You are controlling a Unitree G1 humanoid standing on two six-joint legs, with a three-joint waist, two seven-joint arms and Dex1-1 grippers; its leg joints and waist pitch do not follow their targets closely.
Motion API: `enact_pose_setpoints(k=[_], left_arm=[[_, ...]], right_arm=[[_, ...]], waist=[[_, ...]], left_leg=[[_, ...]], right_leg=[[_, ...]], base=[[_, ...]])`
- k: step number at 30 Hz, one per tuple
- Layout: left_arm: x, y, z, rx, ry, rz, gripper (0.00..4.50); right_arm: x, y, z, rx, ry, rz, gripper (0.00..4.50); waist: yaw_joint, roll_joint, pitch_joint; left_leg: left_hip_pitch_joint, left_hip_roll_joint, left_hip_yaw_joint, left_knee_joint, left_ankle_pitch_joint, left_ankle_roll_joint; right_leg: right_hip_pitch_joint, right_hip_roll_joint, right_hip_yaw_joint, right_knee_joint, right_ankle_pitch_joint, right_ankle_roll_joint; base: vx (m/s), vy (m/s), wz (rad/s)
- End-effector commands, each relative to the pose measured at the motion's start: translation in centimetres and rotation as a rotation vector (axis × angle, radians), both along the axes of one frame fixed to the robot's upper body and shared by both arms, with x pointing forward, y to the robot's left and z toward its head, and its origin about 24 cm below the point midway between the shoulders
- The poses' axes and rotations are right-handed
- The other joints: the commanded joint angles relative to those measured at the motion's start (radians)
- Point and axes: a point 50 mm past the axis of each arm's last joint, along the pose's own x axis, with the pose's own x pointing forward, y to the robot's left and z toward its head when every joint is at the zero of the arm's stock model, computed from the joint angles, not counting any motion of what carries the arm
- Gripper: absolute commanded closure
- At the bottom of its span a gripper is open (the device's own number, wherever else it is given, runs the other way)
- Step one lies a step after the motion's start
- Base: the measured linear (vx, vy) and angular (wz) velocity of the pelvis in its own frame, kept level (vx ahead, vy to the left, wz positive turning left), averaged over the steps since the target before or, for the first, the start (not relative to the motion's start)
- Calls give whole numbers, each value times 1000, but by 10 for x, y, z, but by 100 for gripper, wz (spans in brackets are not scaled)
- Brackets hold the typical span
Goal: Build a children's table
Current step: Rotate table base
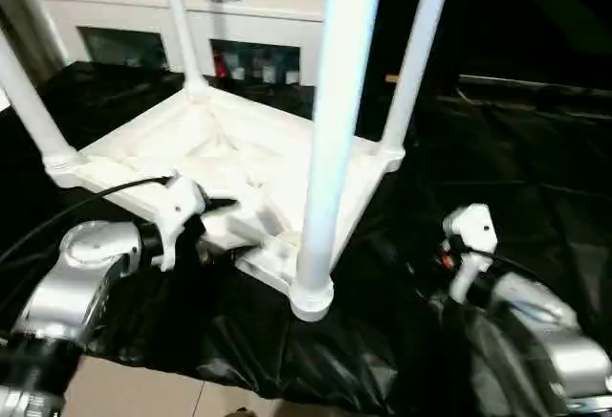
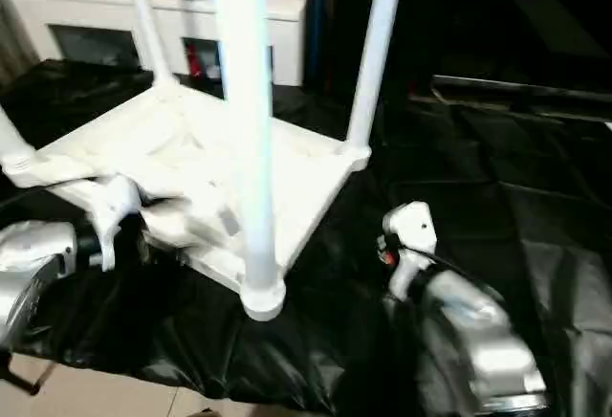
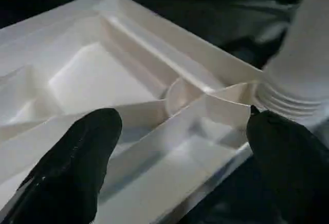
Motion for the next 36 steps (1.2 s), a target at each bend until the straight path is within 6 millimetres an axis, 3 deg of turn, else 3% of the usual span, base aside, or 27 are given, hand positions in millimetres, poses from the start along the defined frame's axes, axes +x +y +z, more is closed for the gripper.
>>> enact_pose_setpoints(k=[1, 4, 5, 7, 8, 9, 11, 13, 17, 18, 22, 25, 29, 36], left_arm=[[2, -5, -2, 35, 21, -82, 29], [7, -13, -12, 100, 49, -193, 36], [8, -14, -13, 117, 51, -214, 63], [10, -16, -15, 122, 71, -243, 75], [11, -19, -18, 146, 107, -296, 75], [11, -19, -18, 146, 107, -296, 78], [13, -21, -21, 178, 135, -342, 78], [15, -22, -22, 206, 137, -357, 110], [21, -22, -23, 245, 132, -381, 116], [22, -21, -23, 252, 132, -384, 136], [27, -20, -23, 306, 118, -394, 156], [30, -20, -22, 323, 106, -393, 199], [34, -24, -22, 336, 86, -396, 216], [35, -29, -25, 376, 89, -441, 280]], right_arm=[[-5, 2, 1, -19, 26, 88, 0], [-13, 0, 1, -83, 58, 182, 0], [-14, -1, 1, -91, 57, 191, 0], [-14, -1, 2, -88, 55, 196, 0], [-14, -1, 4, -92, 56, 211, 0], [-14, -1, 4, -92, 56, 211, 0], [-16, -1, 5, -103, 62, 232, 0], [-17, 0, 6, -97, 73, 246, 0], [-18, 1, 7, -103, 67, 259, 0], [-18, 1, 7, -103, 67, 259, 0], [-18, 0, 5, -104, 72, 256, 0], [-17, 0, 3, -117, 76, 246, 0], [-19, 1, -1, -124, 106, 244, 0], [-21, 3, -1, -85, 122, 247, 0]], waist=[[3, 13, -59], [12, 10, -63], [13, 7, -64], [17, 6, -69], [17, 13, -67], [19, 13, -66], [21, 15, -63], [25, 17, -62], [31, 16, -61], [33, 16, -61], [39, 15, -64], [44, 17, -64], [53, 22, -65], [57, 20, -64]], left_leg=[[14, 78, -31, -77, -167, 28], [12, 78, -29, -68, -141, 55], [9, 79, -29, -68, -132, 57], [4, 82, -30, -63, -98, 70], [0, 80, -30, -64, -101, 73], [7, 83, -28, -64, -135, 68], [8, 88, -29, -69, -163, 56], [12, 90, -28, -71, -190, 45], [13, 93, -23, -72, -205, 30], [14, 92, -21, -71, -203, 27], [13, 94, -22, -71, -189, 24], [11, 94, -21, -69, -174, 28], [13, 98, -23, -70, -189, 20], [12, 98, -22, -71, -195, 19]], right_leg=[[15, -105, 58, -77, 66, -201], [18, -107, 57, -74, 110, -201], [19, -110, 58, -71, 122, -203], [18, -112, 55, -63, 168, -205], [15, -109, 51, -63, 169, -211], [11, -109, 52, -68, 129, -215], [11, -111, 52, -71, 93, -227], [9, -113, 54, -72, 69, -236], [9, -117, 56, -76, 35, -232], [8, -117, 56, -78, 28, -229], [8, -116, 55, -72, 67, -225], [9, -119, 55, -71, 88, -224], [8, -121, 56, -71, 81, -223], [8, -120, 56, -72, 79, -219]], base=[[0, 0, 0], [0, 0, 0], [0, 0, 0], [0, 0, 0], [0, 0, 0], [0, 0, 0], [0, 0, 0], [0, 0, 0], [0, 0, 0], [0, 0, 0], [0, 0, 0], [0, 0, 0], [0, 0, 0], [0, 0, 0]])
